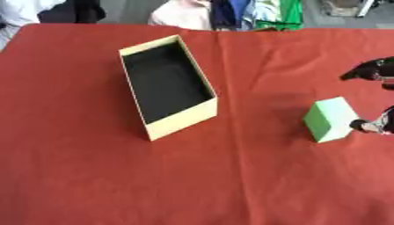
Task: Pick up objects on the table and place them in the box.
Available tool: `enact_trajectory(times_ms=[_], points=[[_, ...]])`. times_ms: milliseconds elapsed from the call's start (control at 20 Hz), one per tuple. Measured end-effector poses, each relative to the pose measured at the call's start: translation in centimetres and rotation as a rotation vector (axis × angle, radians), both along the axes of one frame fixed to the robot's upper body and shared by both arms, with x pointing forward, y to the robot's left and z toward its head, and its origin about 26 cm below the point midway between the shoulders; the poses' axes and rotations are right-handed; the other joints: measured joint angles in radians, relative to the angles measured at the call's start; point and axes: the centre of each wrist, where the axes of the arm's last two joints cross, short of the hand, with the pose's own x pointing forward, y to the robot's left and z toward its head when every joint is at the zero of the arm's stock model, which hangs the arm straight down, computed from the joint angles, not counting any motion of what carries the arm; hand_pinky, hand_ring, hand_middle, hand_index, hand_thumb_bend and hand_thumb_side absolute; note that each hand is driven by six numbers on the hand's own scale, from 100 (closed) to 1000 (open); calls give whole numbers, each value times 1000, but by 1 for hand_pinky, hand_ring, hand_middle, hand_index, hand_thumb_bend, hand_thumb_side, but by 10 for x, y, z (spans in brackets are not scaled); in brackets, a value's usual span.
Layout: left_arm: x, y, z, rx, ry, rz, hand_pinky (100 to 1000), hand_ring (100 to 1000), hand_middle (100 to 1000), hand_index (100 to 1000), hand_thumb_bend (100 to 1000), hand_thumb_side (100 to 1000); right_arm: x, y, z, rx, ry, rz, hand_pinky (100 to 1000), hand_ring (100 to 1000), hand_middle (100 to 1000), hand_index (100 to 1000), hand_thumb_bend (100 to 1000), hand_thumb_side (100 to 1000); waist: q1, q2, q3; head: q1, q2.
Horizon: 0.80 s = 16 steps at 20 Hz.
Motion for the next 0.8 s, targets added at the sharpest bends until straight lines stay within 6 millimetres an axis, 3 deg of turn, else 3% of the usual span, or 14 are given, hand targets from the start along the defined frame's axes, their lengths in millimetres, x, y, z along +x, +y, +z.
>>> enact_trajectory(times_ms=[800], points=[[0,-1,0,1,2,-5,567,628,601,715,100,400,22,-1,-29,56,199,11,866,864,914,1000,302,501,0,0,16,-6,-1]])
